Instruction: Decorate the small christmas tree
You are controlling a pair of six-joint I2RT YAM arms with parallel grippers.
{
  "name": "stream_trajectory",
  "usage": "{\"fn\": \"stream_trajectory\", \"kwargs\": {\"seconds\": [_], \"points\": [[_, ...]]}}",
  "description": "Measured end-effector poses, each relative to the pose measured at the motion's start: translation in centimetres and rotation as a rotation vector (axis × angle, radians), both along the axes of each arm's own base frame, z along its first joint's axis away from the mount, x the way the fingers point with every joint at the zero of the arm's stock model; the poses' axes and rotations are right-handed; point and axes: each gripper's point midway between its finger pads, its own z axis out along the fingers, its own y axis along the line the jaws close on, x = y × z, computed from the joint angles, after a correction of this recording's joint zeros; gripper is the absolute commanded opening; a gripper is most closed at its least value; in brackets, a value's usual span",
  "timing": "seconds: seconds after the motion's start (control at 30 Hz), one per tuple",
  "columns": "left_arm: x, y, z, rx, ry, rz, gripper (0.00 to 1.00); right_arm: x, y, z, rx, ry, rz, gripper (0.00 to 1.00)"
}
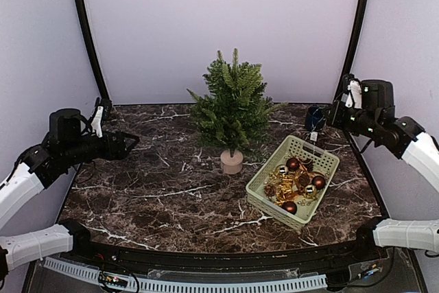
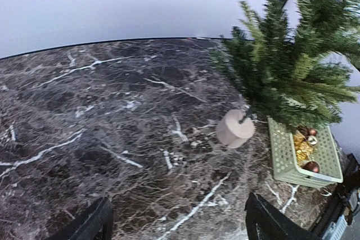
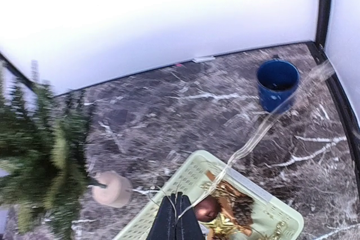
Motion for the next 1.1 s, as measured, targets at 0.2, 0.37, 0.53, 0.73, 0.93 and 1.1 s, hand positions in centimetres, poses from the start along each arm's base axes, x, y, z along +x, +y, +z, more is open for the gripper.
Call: {"fn": "stream_trajectory", "kwargs": {"seconds": [0.2, 0.37, 0.53, 0.73, 0.93, 1.1], "points": [[-2.2, -6.8, 5.5, -0.054, -0.062, -0.214, 0.83, -2.3, 2.9, 6.0, 0.100, -0.087, 0.196, 0.00], [-4.2, -13.2, 10.0, -0.090, -0.122, -0.374, 0.83, -5.4, 5.5, 10.9, 0.199, -0.197, 0.394, 0.00], [-6.7, -20.2, 12.0, -0.120, -0.149, -0.533, 0.84, -8.4, 7.6, 15.0, 0.274, -0.286, 0.575, 0.00], [-8.3, -25.4, 14.1, -0.189, -0.167, -0.646, 0.83, -10.9, 10.6, 17.1, 0.320, -0.299, 0.769, 0.00], [-8.5, -27.6, 18.0, -0.300, -0.213, -0.694, 0.80, -12.9, 14.4, 16.3, 0.343, -0.239, 0.930, 0.00], [-8.1, -28.8, 18.9, -0.325, -0.223, -0.704, 0.77, -14.6, 17.4, 15.9, 0.369, -0.213, 1.038, 0.00]]}}
